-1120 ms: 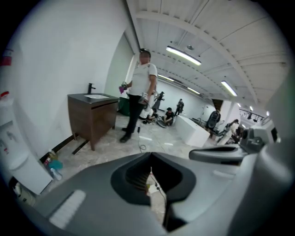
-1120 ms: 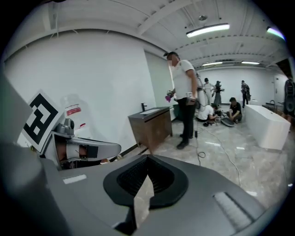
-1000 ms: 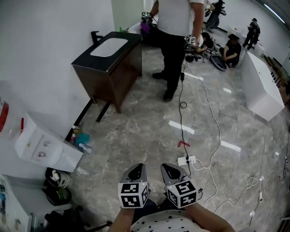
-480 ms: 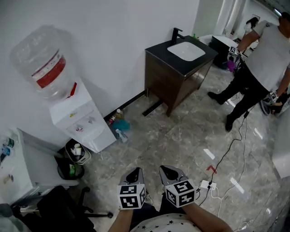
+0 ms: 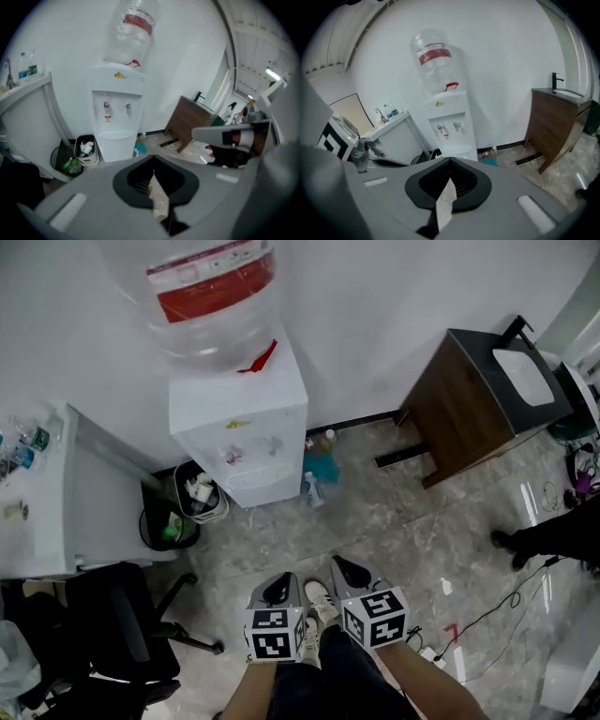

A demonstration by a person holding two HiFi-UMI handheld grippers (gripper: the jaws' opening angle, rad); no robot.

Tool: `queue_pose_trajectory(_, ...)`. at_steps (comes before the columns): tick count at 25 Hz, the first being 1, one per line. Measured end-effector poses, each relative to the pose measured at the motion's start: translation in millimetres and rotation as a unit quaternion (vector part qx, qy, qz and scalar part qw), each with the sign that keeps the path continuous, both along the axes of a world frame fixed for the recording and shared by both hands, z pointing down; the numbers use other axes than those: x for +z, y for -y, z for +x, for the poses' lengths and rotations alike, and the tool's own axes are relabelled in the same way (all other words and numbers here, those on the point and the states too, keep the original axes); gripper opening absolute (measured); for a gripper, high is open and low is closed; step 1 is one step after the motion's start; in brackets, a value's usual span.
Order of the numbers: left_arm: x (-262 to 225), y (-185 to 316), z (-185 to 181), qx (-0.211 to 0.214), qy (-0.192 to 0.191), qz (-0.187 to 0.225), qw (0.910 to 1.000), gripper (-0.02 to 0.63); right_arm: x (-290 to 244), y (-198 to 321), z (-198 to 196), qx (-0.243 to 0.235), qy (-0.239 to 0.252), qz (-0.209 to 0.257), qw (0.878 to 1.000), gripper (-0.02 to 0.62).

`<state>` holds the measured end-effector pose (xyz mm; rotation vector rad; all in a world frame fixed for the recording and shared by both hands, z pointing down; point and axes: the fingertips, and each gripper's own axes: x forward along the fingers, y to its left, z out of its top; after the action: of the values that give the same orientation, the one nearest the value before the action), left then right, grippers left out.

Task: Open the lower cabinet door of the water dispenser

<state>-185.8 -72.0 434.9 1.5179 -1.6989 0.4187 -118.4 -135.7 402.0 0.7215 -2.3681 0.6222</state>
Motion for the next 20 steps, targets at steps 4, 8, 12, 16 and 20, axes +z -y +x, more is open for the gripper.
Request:
queue_pose_trajectory(4, 81, 27, -47, -0.047, -0.019, -0.027, 0.9983, 0.006, 83, 55, -60, -0.020, -0.011, -0.009, 1.000, -0.008)
queue_pose_trajectory(8, 165, 52, -81, -0.071, -0.033, -0.047, 0.9958, 0.006, 195, 114, -107, -0.031, -0.037, -0.012, 0.999, -0.006)
queue_pose_trajectory(12, 238, 71, -104, -0.093, -0.053, -0.054, 0.9928, 0.006, 291, 156, -143, -0.063, -0.051, -0.029, 0.996, 0.107)
queue_pose_trajectory(16, 288, 84, -115, -0.106, -0.065, -0.053, 0.9908, 0.006, 361, 186, -162, -0.119, -0.081, -0.004, 0.990, 0.233)
queue_pose_trajectory(20, 320, 88, -114, -0.110, -0.073, -0.057, 0.9897, 0.006, 400, 217, -168, -0.142, -0.096, 0.025, 0.985, 0.268)
